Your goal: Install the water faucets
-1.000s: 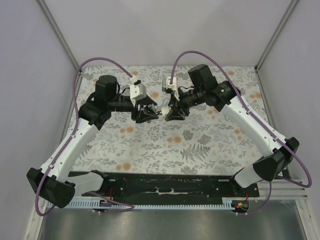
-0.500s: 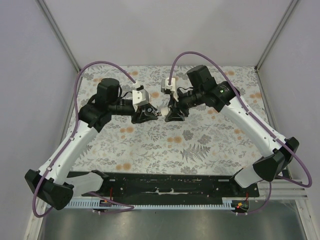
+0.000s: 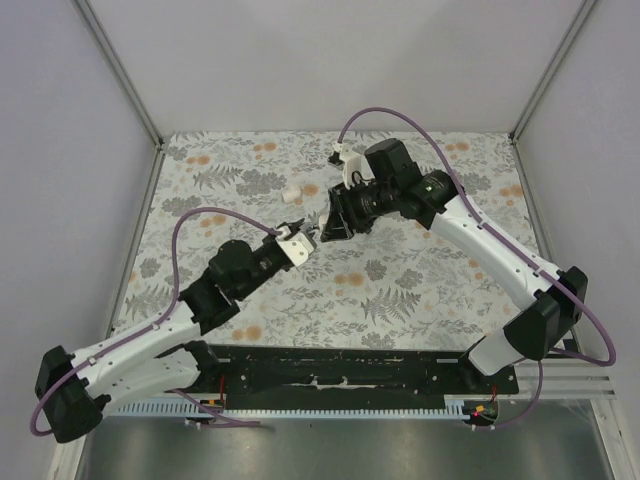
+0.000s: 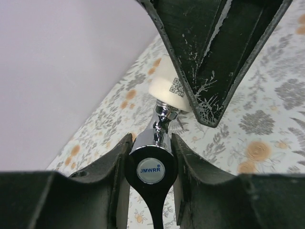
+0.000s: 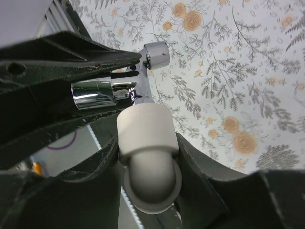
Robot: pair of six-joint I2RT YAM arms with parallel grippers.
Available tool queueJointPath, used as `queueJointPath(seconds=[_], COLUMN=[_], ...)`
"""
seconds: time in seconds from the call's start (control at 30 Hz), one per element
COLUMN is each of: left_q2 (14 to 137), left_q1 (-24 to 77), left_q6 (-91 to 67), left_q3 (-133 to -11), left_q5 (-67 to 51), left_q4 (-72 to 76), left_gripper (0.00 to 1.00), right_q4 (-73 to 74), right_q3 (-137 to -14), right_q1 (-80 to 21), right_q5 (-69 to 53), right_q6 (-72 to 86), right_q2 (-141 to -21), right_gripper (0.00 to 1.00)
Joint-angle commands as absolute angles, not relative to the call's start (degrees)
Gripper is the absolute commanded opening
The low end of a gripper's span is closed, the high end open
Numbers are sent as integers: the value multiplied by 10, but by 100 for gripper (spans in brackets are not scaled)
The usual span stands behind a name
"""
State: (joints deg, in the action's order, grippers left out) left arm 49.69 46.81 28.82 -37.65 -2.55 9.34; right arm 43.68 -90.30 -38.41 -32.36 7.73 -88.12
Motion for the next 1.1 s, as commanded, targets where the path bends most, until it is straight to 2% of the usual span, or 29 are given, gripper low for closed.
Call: queueJointPath(seconds=[0.0,0.13,0.23,0.37,0.5,0.63,0.77,0.97,1.07], left_q2=[521,542,550,549,546,531,528,547,550], left_q1=[564,581,581,570,544,534,521,514,513], left_q6=[311,256,195,116,20,-29,-61,-73,-80], left_q3=[-323,-291,-280,-273,-298,-295,-311,-337,-336], left_q5=[185,257,284,283,269,263,265,282,278], left_q4=[337,404,398,353,243,215,179,135,138], left_gripper=[2,2,2,2,2,2,2,2,2], right_q4=[293,299,308,323,329,326,294,179,135], right_q3=[-905,-914,-924,-933,-930,-930,-917,-882,-880], right_q1=[-388,-388,-388,-388,-387,-387,-387,-387,-387], right_q5=[-255,-251,-244,-239,-231,-257,-299,-370,-401], right_q6=[271,288,290,281,278,286,310,386,415], right_q2=[-881,-885,-879,-875,-861,-865,-868,-879,-891], right_gripper=[12,42,54,63,65,65,58,39,42])
